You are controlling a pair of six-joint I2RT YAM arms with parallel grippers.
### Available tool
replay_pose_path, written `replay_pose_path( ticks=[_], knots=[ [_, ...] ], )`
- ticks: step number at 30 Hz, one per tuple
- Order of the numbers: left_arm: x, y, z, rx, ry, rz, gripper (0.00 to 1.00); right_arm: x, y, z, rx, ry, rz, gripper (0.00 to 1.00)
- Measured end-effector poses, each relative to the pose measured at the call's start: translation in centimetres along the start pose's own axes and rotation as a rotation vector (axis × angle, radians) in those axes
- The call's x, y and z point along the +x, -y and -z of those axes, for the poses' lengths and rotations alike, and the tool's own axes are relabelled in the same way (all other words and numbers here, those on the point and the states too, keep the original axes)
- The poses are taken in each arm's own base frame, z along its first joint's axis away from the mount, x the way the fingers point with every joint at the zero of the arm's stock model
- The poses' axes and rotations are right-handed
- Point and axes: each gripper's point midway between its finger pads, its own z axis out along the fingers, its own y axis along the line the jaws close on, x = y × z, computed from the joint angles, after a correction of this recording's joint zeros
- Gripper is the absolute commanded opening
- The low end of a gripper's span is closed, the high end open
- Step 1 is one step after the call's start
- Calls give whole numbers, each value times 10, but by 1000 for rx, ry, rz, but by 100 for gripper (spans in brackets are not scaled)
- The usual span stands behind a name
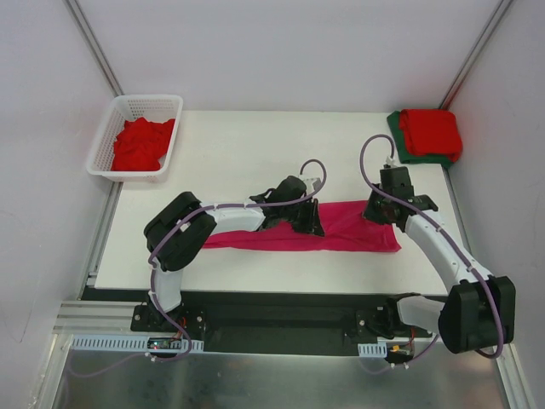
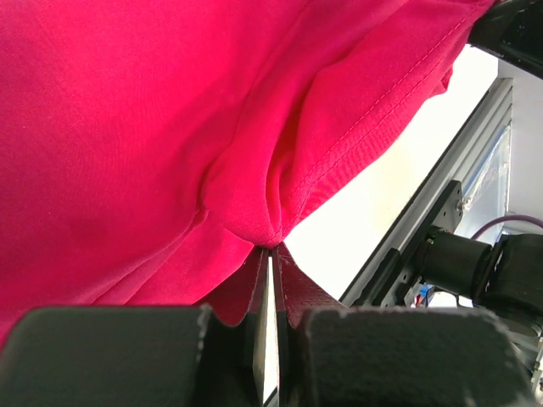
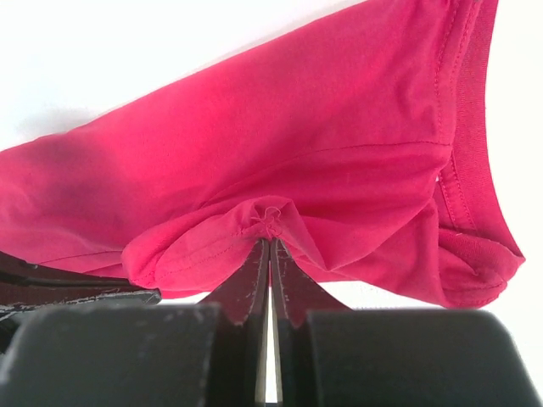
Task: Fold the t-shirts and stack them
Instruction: Fold the other side of the tshirt into a rectangle
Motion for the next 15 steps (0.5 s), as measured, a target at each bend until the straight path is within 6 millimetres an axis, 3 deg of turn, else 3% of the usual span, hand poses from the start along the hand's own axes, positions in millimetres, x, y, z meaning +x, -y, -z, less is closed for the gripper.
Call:
replay_pose_path(
  ticks=[15],
  knots=[
    [-2,-4,0,-6,3,7,0,1,0,-22,13,-26,11,1]
  ],
)
